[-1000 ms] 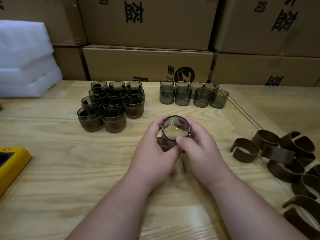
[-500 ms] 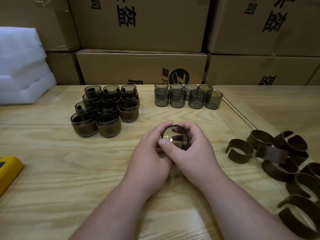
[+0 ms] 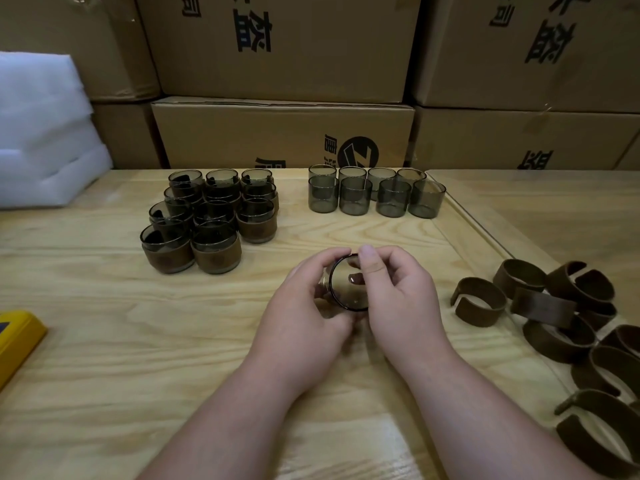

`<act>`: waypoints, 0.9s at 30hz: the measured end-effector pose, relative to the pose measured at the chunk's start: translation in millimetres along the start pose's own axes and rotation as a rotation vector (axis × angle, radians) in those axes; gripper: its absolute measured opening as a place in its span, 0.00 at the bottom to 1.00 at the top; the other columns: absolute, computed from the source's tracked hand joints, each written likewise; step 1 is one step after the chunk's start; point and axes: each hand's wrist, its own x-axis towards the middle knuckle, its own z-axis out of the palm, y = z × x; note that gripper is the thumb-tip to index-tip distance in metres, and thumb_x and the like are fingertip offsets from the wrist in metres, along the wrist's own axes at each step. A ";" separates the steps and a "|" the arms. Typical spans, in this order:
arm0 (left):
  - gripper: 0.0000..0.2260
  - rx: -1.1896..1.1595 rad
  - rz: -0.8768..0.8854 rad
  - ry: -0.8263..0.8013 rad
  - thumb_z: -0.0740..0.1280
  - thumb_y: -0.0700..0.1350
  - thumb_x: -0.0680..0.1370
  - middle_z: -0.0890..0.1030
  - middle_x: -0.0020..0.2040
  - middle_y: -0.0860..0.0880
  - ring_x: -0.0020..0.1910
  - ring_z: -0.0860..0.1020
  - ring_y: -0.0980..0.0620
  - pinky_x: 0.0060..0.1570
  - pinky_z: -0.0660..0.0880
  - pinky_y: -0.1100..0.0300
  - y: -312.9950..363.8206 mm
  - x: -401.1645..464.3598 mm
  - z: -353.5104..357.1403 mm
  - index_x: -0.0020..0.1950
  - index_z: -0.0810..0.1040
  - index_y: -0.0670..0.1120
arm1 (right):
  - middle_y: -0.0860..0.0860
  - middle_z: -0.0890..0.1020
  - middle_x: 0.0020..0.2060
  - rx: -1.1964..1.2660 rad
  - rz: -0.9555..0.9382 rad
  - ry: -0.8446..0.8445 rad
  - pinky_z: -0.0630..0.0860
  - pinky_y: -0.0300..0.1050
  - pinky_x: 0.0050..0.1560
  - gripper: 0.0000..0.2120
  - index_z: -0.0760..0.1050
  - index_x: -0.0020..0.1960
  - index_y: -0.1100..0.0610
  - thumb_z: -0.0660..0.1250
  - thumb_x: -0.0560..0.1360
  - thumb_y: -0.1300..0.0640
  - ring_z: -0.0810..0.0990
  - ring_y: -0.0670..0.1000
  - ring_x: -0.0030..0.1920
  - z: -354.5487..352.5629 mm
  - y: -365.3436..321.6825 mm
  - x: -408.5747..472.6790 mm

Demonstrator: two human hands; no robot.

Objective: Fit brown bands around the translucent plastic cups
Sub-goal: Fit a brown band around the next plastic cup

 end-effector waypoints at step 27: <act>0.28 -0.226 -0.033 0.142 0.76 0.47 0.68 0.83 0.53 0.69 0.48 0.85 0.60 0.45 0.82 0.63 -2.9 4.8 -2.7 0.57 0.73 0.76 | 0.39 0.82 0.56 0.011 0.013 -0.240 0.79 0.37 0.46 0.27 0.76 0.60 0.43 0.71 0.63 0.35 0.84 0.44 0.50 2.3 1.2 -6.1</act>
